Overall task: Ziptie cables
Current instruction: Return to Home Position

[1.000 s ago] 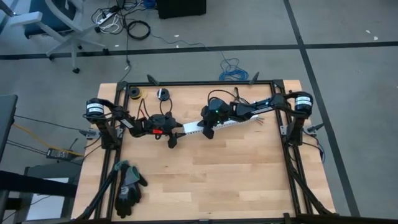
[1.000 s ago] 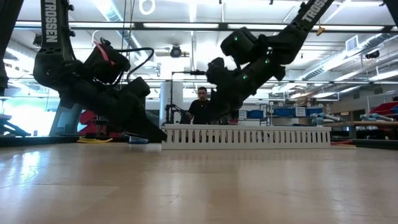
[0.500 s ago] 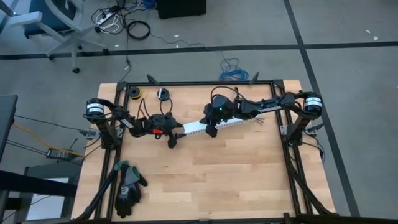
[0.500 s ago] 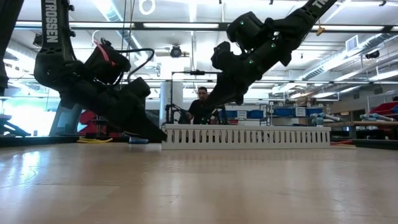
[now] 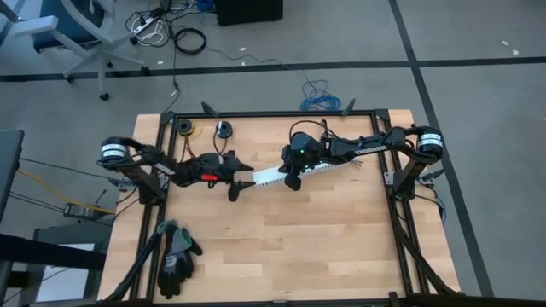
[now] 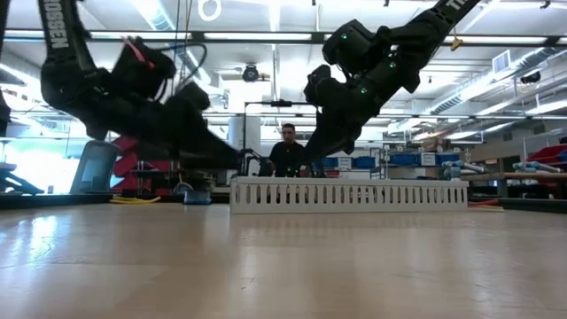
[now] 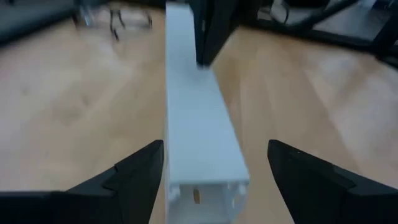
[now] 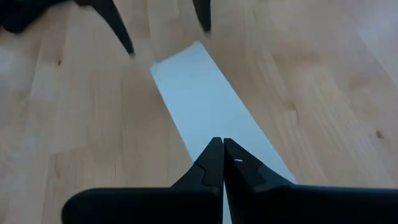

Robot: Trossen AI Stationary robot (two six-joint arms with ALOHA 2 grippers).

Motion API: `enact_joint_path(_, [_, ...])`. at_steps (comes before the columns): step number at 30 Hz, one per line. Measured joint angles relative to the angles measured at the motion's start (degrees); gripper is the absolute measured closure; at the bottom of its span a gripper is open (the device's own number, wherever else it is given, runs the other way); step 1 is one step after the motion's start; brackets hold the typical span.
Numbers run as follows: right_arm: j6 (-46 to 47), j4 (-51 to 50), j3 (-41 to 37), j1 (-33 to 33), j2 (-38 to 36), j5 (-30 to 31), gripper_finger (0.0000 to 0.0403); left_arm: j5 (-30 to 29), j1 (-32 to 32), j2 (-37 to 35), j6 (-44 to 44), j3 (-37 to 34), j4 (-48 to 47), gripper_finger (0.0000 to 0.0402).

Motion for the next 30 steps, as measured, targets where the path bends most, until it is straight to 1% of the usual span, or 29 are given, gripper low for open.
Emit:
enact_joint_path(3, [0.0,-2.4,0.0,0.2,-1.3,1.6,0.0403,-0.2,0.0,-5.9,1.5,-1.5,-1.4,0.0104])
enact_joint_path(6, [-0.7,-3.8,-0.2,0.8,-3.4,3.8,0.0403,-2.3,0.0,-12.3,2.7,-3.0,-3.8,0.0104])
enact_joint_path(10, [-0.8,-3.1,-3.7,1.4,-7.8,5.2,0.0403,-5.2,0.0,-19.3,2.9,-6.2,-4.4,0.0104])
enact_joint_path(12, [-0.1,-0.8,-7.1,1.4,-10.4,6.1,0.0403,-7.1,0.0,-22.6,3.0,-8.3,-3.7,0.0104])
enact_joint_path(16, [2.8,9.3,-16.6,1.2,-15.6,6.5,0.0403,-10.9,0.0,-27.2,2.8,-11.8,-3.1,0.0104])
enact_joint_path(19, [5.7,16.1,-23.4,0.7,-19.0,6.4,0.0403,-11.7,0.0,-29.0,1.9,-13.8,0.0,0.0104])
enact_joint_path(23, [6.7,21.8,-30.2,0.5,-23.4,6.5,0.0403,-11.2,0.0,-29.4,1.5,-15.2,2.0,0.0104])
enact_joint_path(30, [6.8,28.5,-38.2,0.5,-29.7,9.6,0.0403,-11.1,0.0,-29.4,1.5,-15.1,0.6,0.0104])
